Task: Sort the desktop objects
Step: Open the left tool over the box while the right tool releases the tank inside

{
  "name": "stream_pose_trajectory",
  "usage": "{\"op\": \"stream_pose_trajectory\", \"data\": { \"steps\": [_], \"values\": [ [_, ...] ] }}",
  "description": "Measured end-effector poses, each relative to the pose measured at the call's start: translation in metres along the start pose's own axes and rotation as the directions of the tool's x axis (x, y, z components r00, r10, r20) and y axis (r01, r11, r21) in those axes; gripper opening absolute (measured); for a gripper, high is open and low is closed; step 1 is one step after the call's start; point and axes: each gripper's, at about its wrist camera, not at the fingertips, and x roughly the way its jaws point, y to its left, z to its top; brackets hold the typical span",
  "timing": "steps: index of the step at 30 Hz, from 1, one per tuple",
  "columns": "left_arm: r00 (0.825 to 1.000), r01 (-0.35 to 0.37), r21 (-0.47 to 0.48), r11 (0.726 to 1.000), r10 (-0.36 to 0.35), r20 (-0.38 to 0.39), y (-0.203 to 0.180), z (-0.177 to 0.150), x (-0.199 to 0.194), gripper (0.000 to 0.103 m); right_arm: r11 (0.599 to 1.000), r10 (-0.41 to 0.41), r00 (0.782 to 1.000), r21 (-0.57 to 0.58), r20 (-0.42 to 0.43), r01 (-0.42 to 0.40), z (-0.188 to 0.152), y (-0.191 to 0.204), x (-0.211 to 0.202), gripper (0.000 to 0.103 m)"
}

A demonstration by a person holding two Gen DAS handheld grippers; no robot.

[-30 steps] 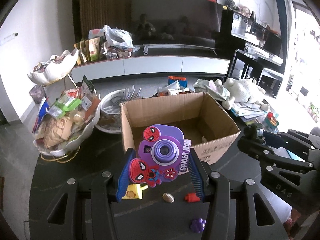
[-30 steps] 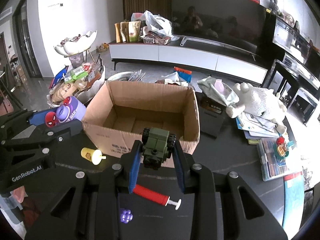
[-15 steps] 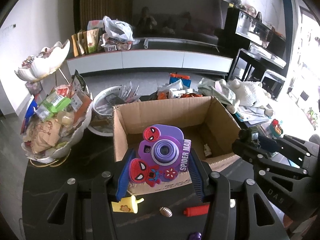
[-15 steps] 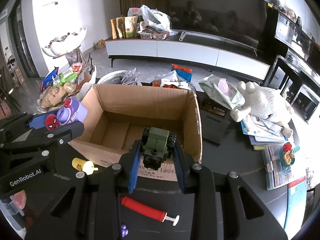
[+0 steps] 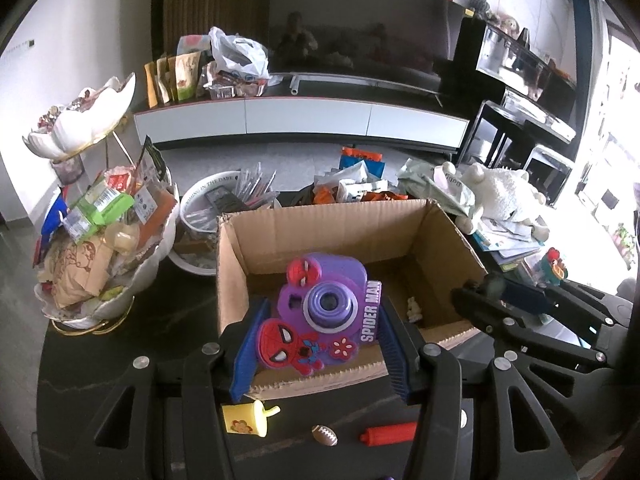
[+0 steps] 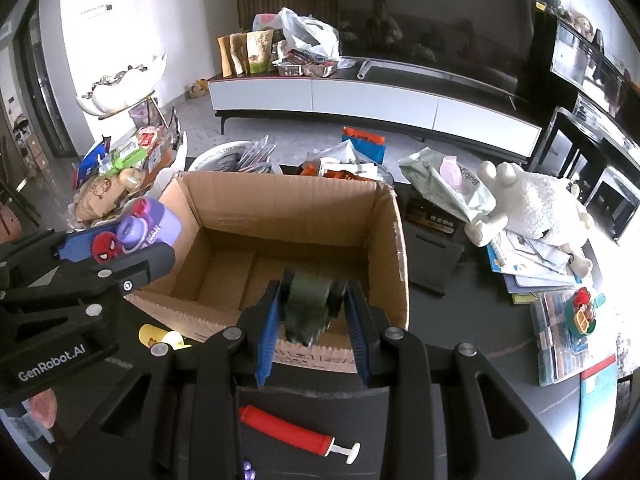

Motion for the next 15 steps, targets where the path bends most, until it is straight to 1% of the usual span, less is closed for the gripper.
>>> {"op": "stream_pose_trajectory", "data": {
  "steps": [2, 3, 4, 7, 9, 11, 12, 13, 14, 15],
  "values": [
    [1.000, 0.004, -0.008, 1.000, -0.004, -0.001, 0.001, 0.001, 0.000, 0.050, 1.000, -0.005, 1.000, -0.003, 0.000, 0.005, 0.000, 0.000, 0.000, 0.029],
    [1.000, 0.001, -0.010, 1.000, -0.001, -0.001, 0.002, 0.001, -0.001, 0.053, 1.000, -0.007, 1.000, -0.002, 0.000, 0.007, 0.000, 0.000, 0.000, 0.029],
    [1.000, 0.002, -0.011, 1.000, -0.002, -0.002, 0.002, 0.002, -0.001, 0.060, 1.000, -0.007, 1.000, -0.001, -0.001, 0.007, 0.000, 0.000, -0.001, 0.029],
    [1.000, 0.022, -0.026, 0.999, -0.022, 0.002, 0.003, 0.002, -0.005, 0.073, 1.000, -0.010, 1.000, 0.004, -0.004, 0.010, -0.002, -0.001, -0.003, 0.029],
    [1.000, 0.024, -0.038, 0.999, -0.024, -0.003, 0.005, 0.002, -0.007, 0.077, 1.000, -0.007, 1.000, 0.005, -0.004, 0.007, -0.004, -0.002, -0.007, 0.030],
    [1.000, 0.000, -0.046, 0.999, -0.001, -0.027, 0.007, 0.000, -0.008, 0.082, 1.000, -0.008, 1.000, 0.010, 0.002, 0.008, -0.008, -0.003, -0.013, 0.038],
    [1.000, -0.001, -0.048, 0.999, -0.001, -0.029, 0.008, -0.001, -0.009, 0.087, 1.000, -0.009, 1.000, 0.012, 0.006, 0.009, -0.010, -0.004, -0.016, 0.041],
    [1.000, 0.008, -0.052, 0.999, -0.009, -0.023, 0.009, -0.003, -0.010, 0.091, 1.000, -0.010, 1.000, 0.015, 0.010, 0.010, -0.012, -0.004, -0.019, 0.048],
    [1.000, 0.015, -0.057, 0.998, -0.016, -0.018, 0.010, -0.006, -0.012, 0.093, 1.000, -0.016, 1.000, 0.017, 0.014, 0.015, -0.015, -0.004, -0.022, 0.054],
    [1.000, 0.023, -0.066, 0.998, -0.024, -0.015, 0.012, -0.008, -0.014, 0.096, 1.000, -0.025, 1.000, 0.016, 0.018, 0.024, -0.017, -0.003, -0.025, 0.058]
  ]
}}
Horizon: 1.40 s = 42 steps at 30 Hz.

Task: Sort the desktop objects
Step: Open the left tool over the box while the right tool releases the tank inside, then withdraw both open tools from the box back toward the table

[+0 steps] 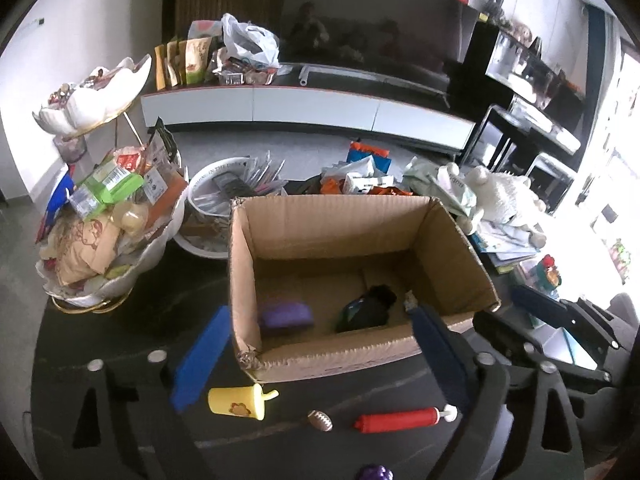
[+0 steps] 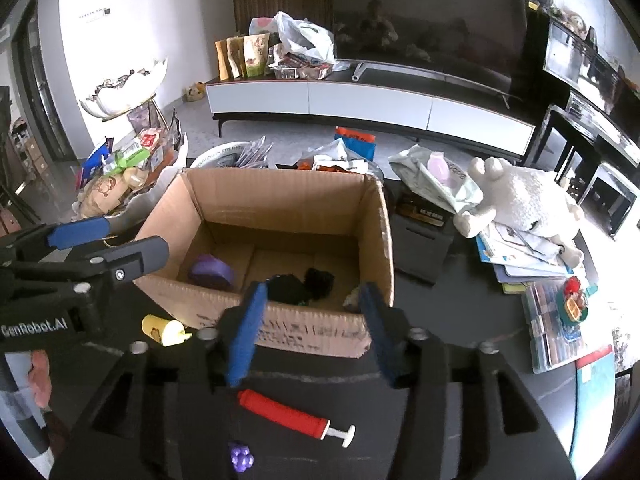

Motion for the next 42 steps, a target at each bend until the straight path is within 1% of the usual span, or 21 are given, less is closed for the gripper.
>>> {"op": "stream_pose_trajectory", "data": {
  "steps": [1, 2, 4, 6, 8, 10, 11, 13, 14, 16, 19, 23, 26, 31, 37, 42],
  "values": [
    [1.000, 0.005, -0.010, 1.000, -0.005, 0.004, 0.002, -0.002, -0.001, 0.101, 1.000, -0.010, 1.000, -0.005, 0.006, 0.010, -0.003, 0.001, -0.003, 0.065],
    [1.000, 0.005, -0.015, 1.000, -0.004, 0.011, 0.003, -0.004, -0.003, 0.102, 1.000, -0.016, 1.000, -0.007, 0.013, 0.016, -0.006, 0.002, -0.006, 0.071],
    [1.000, -0.001, -0.025, 1.000, 0.002, 0.027, 0.005, -0.008, -0.007, 0.102, 1.000, -0.010, 1.000, -0.006, 0.016, 0.010, -0.011, 0.002, -0.008, 0.076],
    [0.999, 0.003, -0.032, 0.999, -0.001, 0.041, 0.007, -0.012, -0.010, 0.102, 1.000, -0.001, 1.000, -0.004, 0.017, 0.001, -0.017, 0.003, -0.010, 0.079],
    [0.999, 0.018, -0.039, 0.999, -0.017, 0.035, 0.009, -0.017, -0.012, 0.102, 1.000, 0.009, 1.000, -0.002, 0.012, -0.009, -0.023, 0.003, -0.010, 0.086],
    [0.999, 0.005, -0.022, 1.000, -0.004, 0.041, 0.008, -0.020, -0.015, 0.102, 1.000, 0.020, 1.000, 0.005, 0.011, -0.020, -0.029, 0.003, -0.011, 0.091],
    [0.999, -0.012, -0.003, 1.000, 0.013, 0.050, 0.007, -0.022, -0.017, 0.102, 1.000, 0.024, 1.000, 0.007, 0.017, -0.024, -0.033, 0.003, -0.013, 0.095],
    [0.998, -0.037, 0.039, 0.999, 0.034, 0.061, 0.003, -0.027, -0.020, 0.102, 1.000, 0.025, 0.999, 0.002, 0.022, -0.025, -0.039, 0.004, -0.015, 0.100],
    [0.997, -0.039, 0.060, 0.997, 0.035, 0.065, 0.001, -0.029, -0.022, 0.102, 1.000, 0.027, 0.999, -0.001, 0.023, -0.027, -0.041, 0.005, -0.016, 0.101],
    [0.998, -0.020, 0.079, 0.997, 0.016, 0.058, 0.000, -0.034, -0.023, 0.102, 0.999, 0.036, 0.999, -0.006, 0.019, -0.036, -0.046, 0.006, -0.017, 0.102],
    [0.999, -0.008, 0.074, 0.997, 0.004, 0.046, 0.002, -0.041, -0.026, 0.102, 0.999, 0.050, 0.999, -0.003, 0.006, -0.050, -0.053, 0.008, -0.018, 0.102],
    [0.998, 0.003, 0.058, 0.998, -0.006, 0.057, 0.006, -0.048, -0.033, 0.102, 0.998, 0.056, 0.998, 0.014, -0.011, -0.056, -0.064, 0.006, -0.017, 0.102],
    [0.997, -0.015, 0.058, 0.998, 0.011, 0.072, 0.007, -0.054, -0.039, 0.102, 0.998, 0.058, 0.998, 0.028, -0.019, -0.057, -0.071, 0.004, -0.018, 0.102],
    [0.995, -0.060, 0.093, 0.994, 0.053, 0.081, 0.005, -0.067, -0.043, 0.102, 0.998, 0.061, 0.998, 0.025, -0.026, -0.060, -0.080, 0.007, -0.020, 0.102],
    [0.996, -0.056, 0.073, 0.996, 0.050, 0.079, 0.009, -0.075, -0.049, 0.102, 0.998, 0.062, 0.998, 0.005, -0.020, -0.062, -0.086, 0.015, -0.028, 0.102],
    [0.995, -0.057, 0.070, 0.996, 0.052, 0.080, 0.009, -0.079, -0.052, 0.102, 0.998, 0.056, 0.998, 0.009, 0.004, -0.056, -0.087, 0.018, -0.039, 0.102]
  ]
}}
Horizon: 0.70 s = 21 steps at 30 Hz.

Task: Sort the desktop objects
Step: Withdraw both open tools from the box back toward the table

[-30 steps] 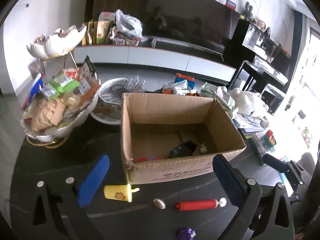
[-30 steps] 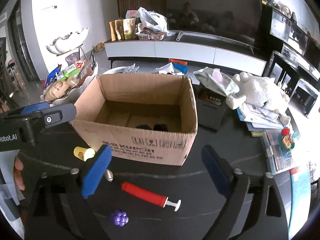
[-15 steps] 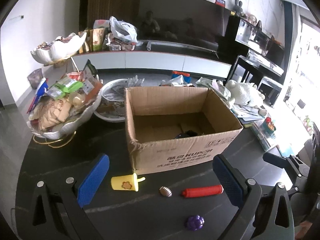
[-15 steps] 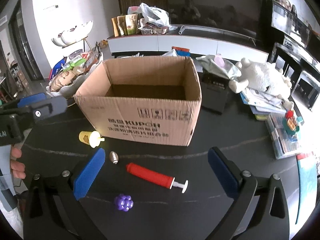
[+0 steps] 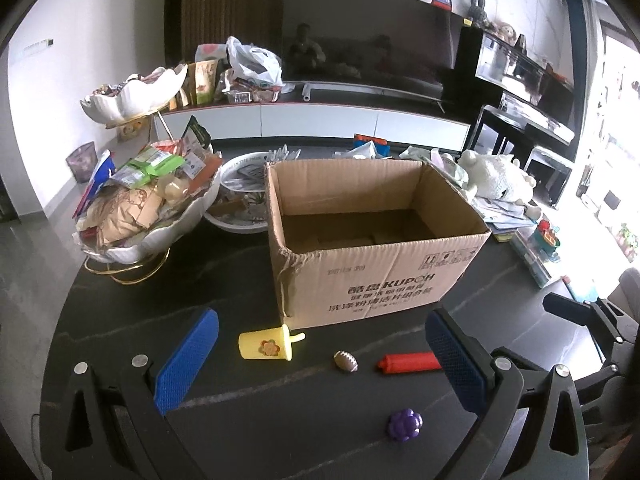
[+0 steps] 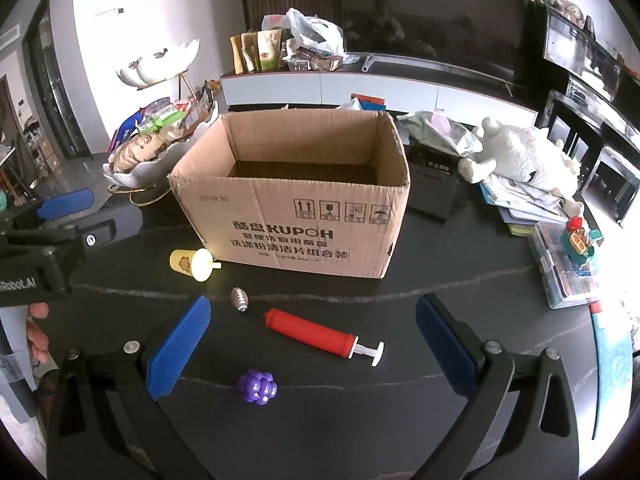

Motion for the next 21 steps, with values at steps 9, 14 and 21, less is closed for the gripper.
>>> {"op": "stream_pose_trajectory", "data": {
  "steps": [9, 14, 21],
  "values": [
    [1.000, 0.000, -0.001, 1.000, 0.000, -0.005, 0.000, -0.008, -0.006, 0.102, 1.000, -0.004, 1.000, 0.000, 0.005, 0.004, -0.006, 0.005, -0.008, 0.102],
    [1.000, -0.002, -0.005, 1.000, 0.002, -0.006, 0.000, -0.011, -0.010, 0.102, 1.000, -0.002, 1.000, 0.003, 0.012, 0.002, -0.008, 0.008, -0.013, 0.102],
    [1.000, 0.000, -0.001, 1.000, 0.000, 0.007, -0.002, -0.014, -0.018, 0.102, 1.000, -0.005, 1.000, 0.000, 0.014, 0.005, -0.011, 0.011, -0.017, 0.102]
  ]
}}
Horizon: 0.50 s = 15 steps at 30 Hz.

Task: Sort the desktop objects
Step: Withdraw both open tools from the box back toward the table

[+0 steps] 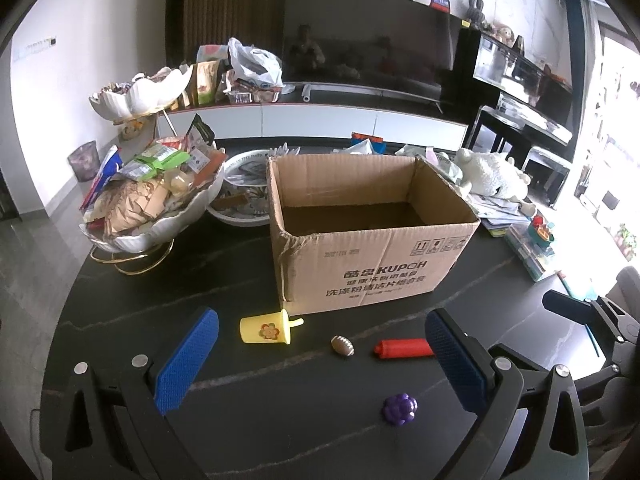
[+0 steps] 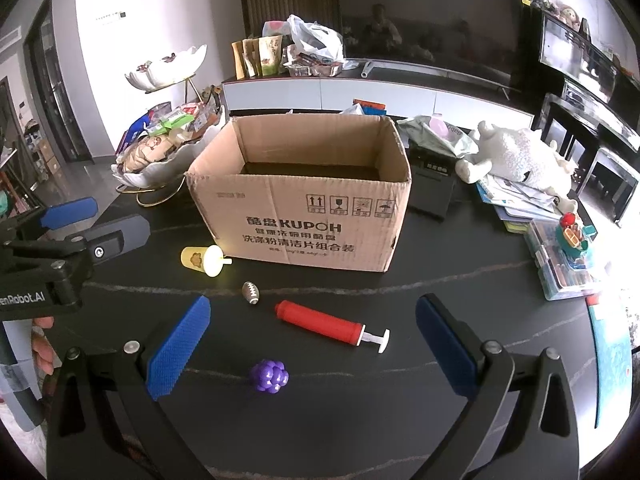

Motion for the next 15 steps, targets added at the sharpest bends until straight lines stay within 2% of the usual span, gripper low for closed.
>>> {"op": "stream_pose_trajectory", "data": {
  "steps": [15],
  "values": [
    [1.000, -0.009, 0.017, 1.000, 0.009, -0.003, -0.0041, -0.0073, -0.0056, 0.102, 1.000, 0.002, 1.000, 0.006, 0.002, -0.002, -0.0067, 0.0023, -0.0059, 0.102]
  ]
}}
